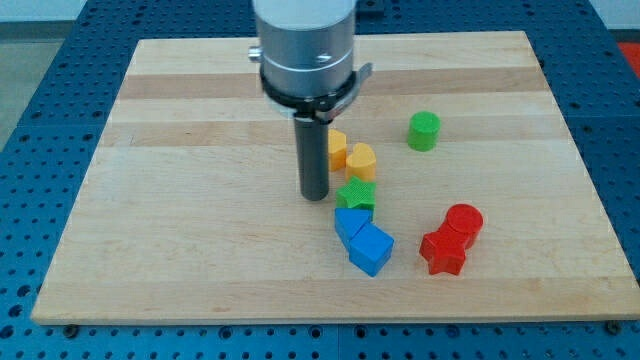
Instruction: Place the green circle to the right side
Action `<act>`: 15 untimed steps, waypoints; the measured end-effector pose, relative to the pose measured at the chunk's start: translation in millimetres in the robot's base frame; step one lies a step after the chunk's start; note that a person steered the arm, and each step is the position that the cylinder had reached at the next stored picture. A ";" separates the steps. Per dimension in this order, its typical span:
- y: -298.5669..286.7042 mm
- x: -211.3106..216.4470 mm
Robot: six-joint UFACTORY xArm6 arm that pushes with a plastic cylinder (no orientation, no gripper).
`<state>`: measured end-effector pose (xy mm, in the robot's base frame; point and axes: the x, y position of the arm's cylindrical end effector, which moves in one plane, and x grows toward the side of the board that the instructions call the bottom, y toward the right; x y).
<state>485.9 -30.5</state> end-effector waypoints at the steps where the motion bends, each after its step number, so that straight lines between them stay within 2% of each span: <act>1: -8.1 2.2; 4: 5.0 15.2; 8: 123.9 9.4; 10: 134.8 1.4; 12: 242.8 -3.2; 14: 245.4 -2.2; 15: 250.5 -35.4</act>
<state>450.5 219.9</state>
